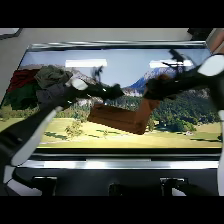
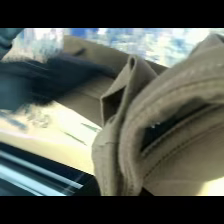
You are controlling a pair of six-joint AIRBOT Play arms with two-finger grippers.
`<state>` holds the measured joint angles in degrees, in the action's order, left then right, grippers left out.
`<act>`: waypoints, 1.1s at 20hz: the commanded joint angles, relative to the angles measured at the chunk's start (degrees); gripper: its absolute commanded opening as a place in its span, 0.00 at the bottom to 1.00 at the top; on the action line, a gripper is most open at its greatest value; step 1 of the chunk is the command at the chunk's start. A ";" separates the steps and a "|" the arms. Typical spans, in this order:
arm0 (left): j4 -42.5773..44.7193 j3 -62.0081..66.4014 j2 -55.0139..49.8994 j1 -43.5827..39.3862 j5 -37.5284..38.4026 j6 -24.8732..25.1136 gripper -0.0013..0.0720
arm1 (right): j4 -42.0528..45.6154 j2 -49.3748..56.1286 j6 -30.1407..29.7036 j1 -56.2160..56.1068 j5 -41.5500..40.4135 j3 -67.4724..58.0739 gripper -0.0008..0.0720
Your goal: Fold the shirts.
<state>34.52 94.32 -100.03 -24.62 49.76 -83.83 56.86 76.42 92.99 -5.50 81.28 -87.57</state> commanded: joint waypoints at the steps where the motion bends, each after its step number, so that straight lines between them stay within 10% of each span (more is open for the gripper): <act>1: 19.17 0.00 13.46 12.76 4.39 -5.09 0.06 | -8.48 10.80 -1.03 -9.18 -10.88 -0.07 0.06; 6: 24.46 -0.11 29.27 25.90 9.66 -5.33 0.06 | -29.57 28.39 -6.51 -16.41 -21.20 -0.07 0.10; 8: 27.19 -0.11 32.48 26.84 11.10 -5.35 0.06 | -37.94 32.24 -9.31 -16.87 -21.31 -0.07 0.99; 11: 30.05 -0.11 33.44 26.69 14.62 -5.31 0.06 | -33.35 30.56 -9.99 -12.50 -14.99 -0.07 0.97; 17: 31.19 -3.19 33.31 26.80 13.66 -5.09 0.06 | 6.88 17.90 -0.70 6.62 1.95 2.51 0.93; 22: 30.80 -3.72 33.31 26.64 13.20 -5.16 0.06 | -7.78 13.20 -8.68 10.82 -8.83 28.85 0.93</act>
<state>65.34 90.98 -66.81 2.04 63.29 -88.97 55.27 91.94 89.52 3.11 77.73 -70.30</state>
